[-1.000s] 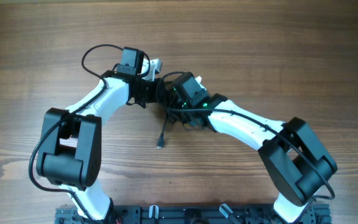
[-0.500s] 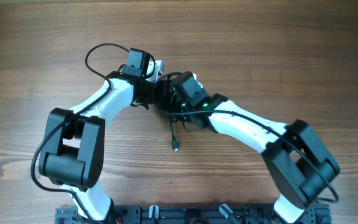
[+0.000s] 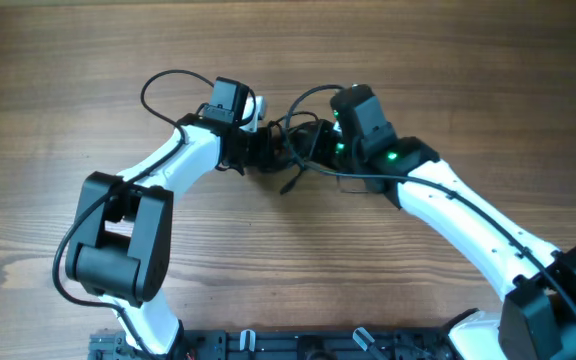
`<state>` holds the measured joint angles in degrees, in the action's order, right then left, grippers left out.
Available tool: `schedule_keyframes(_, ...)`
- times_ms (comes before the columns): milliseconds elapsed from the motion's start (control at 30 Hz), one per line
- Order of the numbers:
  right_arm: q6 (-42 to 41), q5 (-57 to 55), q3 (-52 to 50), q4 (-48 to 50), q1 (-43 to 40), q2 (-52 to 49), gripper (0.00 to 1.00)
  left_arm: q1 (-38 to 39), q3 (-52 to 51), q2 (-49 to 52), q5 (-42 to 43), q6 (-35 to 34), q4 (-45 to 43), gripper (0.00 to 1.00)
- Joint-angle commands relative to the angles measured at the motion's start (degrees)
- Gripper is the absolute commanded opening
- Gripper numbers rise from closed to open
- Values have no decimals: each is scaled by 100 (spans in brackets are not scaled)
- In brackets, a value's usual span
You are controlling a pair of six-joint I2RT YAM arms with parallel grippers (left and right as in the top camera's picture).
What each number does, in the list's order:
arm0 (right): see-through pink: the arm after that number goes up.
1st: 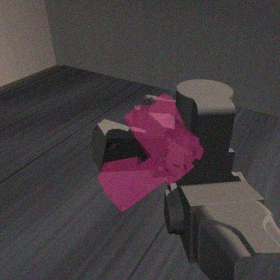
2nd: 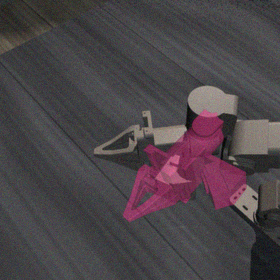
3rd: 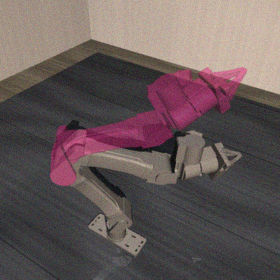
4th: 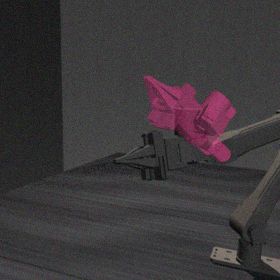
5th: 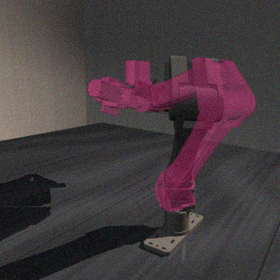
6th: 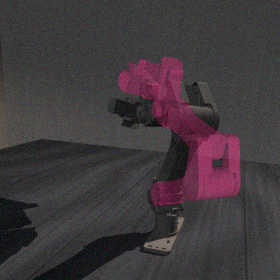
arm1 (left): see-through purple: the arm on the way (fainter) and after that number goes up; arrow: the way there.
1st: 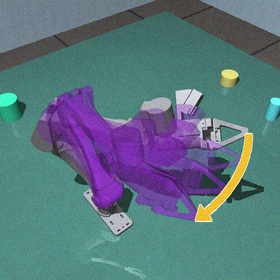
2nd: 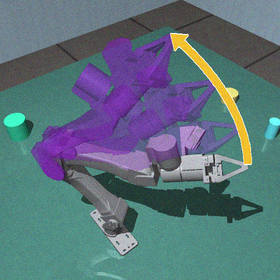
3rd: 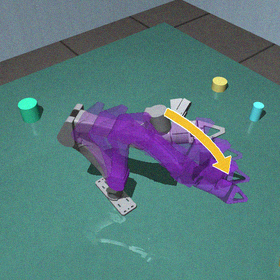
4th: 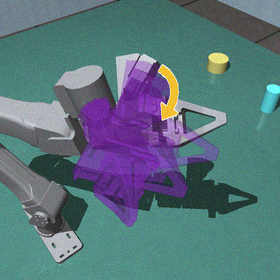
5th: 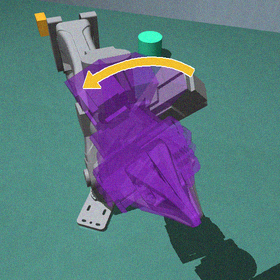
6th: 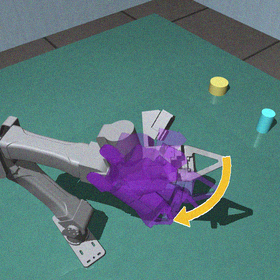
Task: Untangle cables
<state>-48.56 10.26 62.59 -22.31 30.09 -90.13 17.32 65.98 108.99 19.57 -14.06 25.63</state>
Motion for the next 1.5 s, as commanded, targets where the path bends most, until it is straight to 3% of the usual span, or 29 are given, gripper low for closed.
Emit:
schedule_keyframes(0, 804, -258, 83, -232, -483, 422, 4, -125, -111, 223, -1172, 11, 181, 14)
schedule_keyframes(100, 1104, -647, 83, -938, -885, 422, 4, -146, -111, 223, -1373, 9, 225, 15)
schedule_keyframes(300, 1215, -2614, 76, -2153, -1003, 420, 4, -146, -109, 223, -1370, 11, 223, 15)
schedule_keyframes(400, 1532, -1075, 72, -2031, -1003, 420, 5, -146, -59, 221, -1366, 9, 238, 15)
schedule_keyframes(467, 1788, -17, 72, -1880, -1001, 420, 13, -146, 98, 160, -1182, 11, 437, 14)
schedule_keyframes(567, 2387, 575, 72, -1838, -1001, 339, 24, -146, 229, -170, -623, 15, 726, 41)
schedule_keyframes(633, 2894, 837, 70, -1779, -933, 131, 29, -146, 229, -435, -437, 13, 887, 54)
schedule_keyframes(700, 3191, 955, 70, -1561, -673, -190, 29, -146, 229, -662, -437, 13, 1117, 61)
schedule_keyframes(1000, 3185, 953, 70, -162, 35, -1534, 40, -146, 168, -686, -920, -595, 1832, 52)
schedule_keyframes(1133, 3034, 946, 70, 101, 35, -1705, 40, -146, -201, -476, -1047, -767, 1276, 52)
schedule_keyframes(1200, 3010, 946, 70, 199, 35, -1729, 40, -146, -212, -214, -1047, -789, 1095, 47)
schedule_keyframes(1267, 2844, 883, 70, 234, 35, -1729, 39, -146, -212, 81, -1045, -789, 1008, 46)
schedule_keyframes(1467, 2844, 743, 68, 227, 35, -1729, 24, -146, -212, 236, -1047, -787, 901, 27)
